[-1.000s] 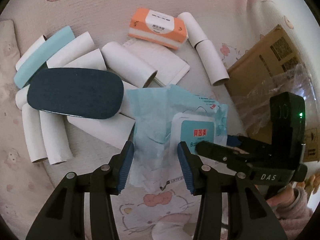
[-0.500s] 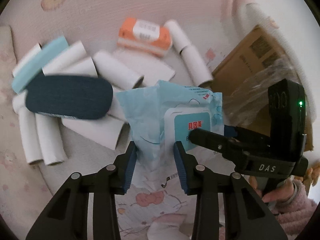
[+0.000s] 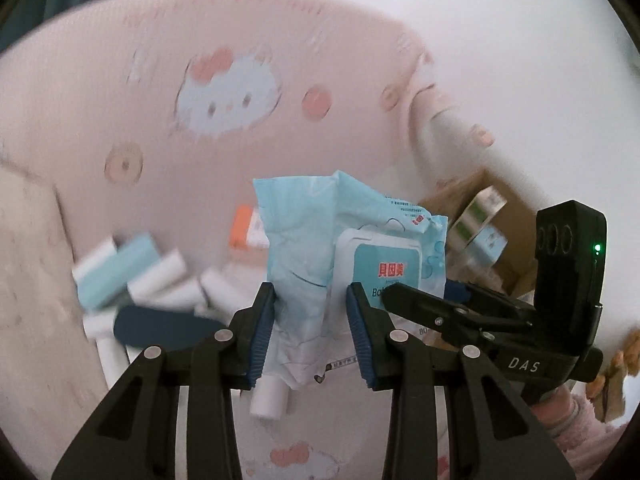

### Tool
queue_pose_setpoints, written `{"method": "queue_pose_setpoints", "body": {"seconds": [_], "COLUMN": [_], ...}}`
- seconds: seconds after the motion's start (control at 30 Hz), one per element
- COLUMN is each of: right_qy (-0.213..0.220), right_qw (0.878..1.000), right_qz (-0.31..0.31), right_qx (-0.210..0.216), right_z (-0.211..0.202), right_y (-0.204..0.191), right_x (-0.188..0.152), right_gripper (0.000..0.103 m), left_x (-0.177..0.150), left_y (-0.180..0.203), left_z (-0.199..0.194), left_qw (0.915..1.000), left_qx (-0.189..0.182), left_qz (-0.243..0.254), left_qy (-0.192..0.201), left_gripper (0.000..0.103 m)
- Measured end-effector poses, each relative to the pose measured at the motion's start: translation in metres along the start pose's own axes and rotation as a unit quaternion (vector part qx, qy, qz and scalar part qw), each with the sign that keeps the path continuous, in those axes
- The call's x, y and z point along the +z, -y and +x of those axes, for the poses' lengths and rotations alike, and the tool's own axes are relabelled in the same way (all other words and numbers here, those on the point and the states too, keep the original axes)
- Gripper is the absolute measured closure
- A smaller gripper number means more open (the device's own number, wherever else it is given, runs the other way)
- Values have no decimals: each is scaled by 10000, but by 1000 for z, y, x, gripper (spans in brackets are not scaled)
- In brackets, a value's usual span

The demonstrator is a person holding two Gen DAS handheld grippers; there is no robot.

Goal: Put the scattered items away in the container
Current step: 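Carry the baby-wipes pack with the left gripper over the cardboard box, then lower the baby-wipes pack into the cardboard box with the left gripper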

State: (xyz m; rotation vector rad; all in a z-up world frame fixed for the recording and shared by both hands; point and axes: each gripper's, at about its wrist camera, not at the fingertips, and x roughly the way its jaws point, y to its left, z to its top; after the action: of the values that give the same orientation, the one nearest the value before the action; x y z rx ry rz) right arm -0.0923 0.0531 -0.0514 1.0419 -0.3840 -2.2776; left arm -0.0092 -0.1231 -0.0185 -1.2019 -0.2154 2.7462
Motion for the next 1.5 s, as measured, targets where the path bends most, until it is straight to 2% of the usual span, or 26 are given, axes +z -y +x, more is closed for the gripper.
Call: {"method": "queue_pose_setpoints", "body": {"seconds": [0.17,0.33,0.6,0.67,0.87,0.97,1.07,1.23,1.37,1.5], "right_qy": [419,640,393,305,-3,-122,-278,-554,-762,-1167], "right_qw": [9990,9960,9925,9919,9860,9814,9779,9711,9651,9563], "right_qz": [-32,-159,149,212,1231,1451,1551,1569,1670,1476], "right_qx": [-181,-604,-1150,-1218,-1126,-1249,-1374,-1708,-1868,-2237], "right_z": [-35,-67,-122,-135,-173,-185,-190,-198,-211,-214], "right_y": [-7,-4,47,63,144,168,182,201,216,219], "right_x": [25,51,75,77,71,68,67,67,70,71], "right_gripper": [36,36,39,39,39,39,39,43,46,47], "left_x": [30,58,87,91,88,84,84,81,73,61], "left_y": [20,42,104,127,183,201,218,232,241,250], "left_z": [-8,3,54,71,124,139,156,176,193,212], "left_qw": [9987,9956,9876,9855,9751,9717,9713,9643,9528,9433], "left_qx": [-324,-804,-1565,-1667,-1954,-2039,-1977,-2127,-2354,-2439], "left_qz": [118,83,57,34,-16,30,-54,-112,-259,-405], "left_qy": [371,475,-47,-319,-1047,-1191,-1321,-1573,-1900,-2215], "left_gripper": [63,64,65,65,68,69,69,69,69,68]}}
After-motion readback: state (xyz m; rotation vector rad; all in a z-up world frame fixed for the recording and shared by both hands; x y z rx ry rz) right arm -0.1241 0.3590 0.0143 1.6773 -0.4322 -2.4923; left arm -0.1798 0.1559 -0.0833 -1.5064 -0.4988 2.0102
